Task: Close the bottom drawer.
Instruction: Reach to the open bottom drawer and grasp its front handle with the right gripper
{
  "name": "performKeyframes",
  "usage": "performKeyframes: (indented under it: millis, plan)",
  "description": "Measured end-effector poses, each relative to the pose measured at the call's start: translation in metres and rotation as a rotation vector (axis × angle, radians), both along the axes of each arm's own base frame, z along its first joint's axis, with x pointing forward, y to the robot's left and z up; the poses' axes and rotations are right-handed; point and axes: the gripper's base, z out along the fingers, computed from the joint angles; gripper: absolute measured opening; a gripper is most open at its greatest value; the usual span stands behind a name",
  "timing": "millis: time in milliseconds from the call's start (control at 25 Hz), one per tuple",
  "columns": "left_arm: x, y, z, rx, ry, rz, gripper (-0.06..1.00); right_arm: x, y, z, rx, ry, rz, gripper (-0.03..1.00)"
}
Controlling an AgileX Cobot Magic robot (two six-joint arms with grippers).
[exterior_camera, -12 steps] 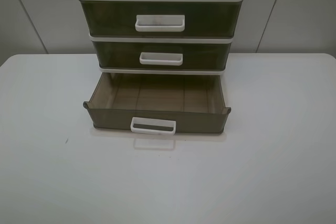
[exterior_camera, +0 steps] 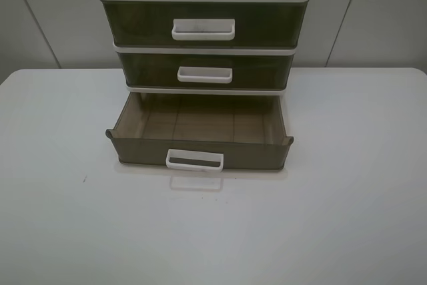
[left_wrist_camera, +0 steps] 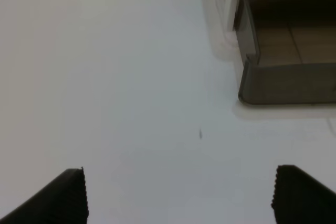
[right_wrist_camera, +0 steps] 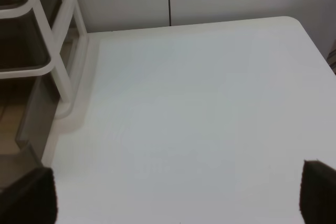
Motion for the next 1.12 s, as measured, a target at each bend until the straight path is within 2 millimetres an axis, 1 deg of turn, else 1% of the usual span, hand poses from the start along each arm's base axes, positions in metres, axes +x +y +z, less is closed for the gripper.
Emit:
performKeyframes:
  millis: [640,800,880,960,1040,1120]
  plan:
    - [0.0,0.0,0.0,0.0,0.0,0.0,0.72,0.0,0.0,0.0,0.0,0.0,0.0,0.81]
    - [0.0,0.0,0.0,0.0,0.0,0.0,0.72,0.001,0.0,0.0,0.001,0.006,0.038,0.81]
    - [0.0,0.0,0.0,0.0,0.0,0.0,0.72,0.008,-0.001,0.0,0.005,0.051,0.077,0.81]
    - [0.0,0.0,0.0,0.0,0.0,0.0,0.72,0.021,-0.001,0.002,0.01,0.12,0.115,0.81]
    - [0.0,0.0,0.0,0.0,0.0,0.0,0.72,0.039,0.001,0.012,0.03,0.159,0.158,0.81]
    - [0.0,0.0,0.0,0.0,0.0,0.0,0.72,0.063,0.003,0.026,0.033,0.175,0.187,0.81]
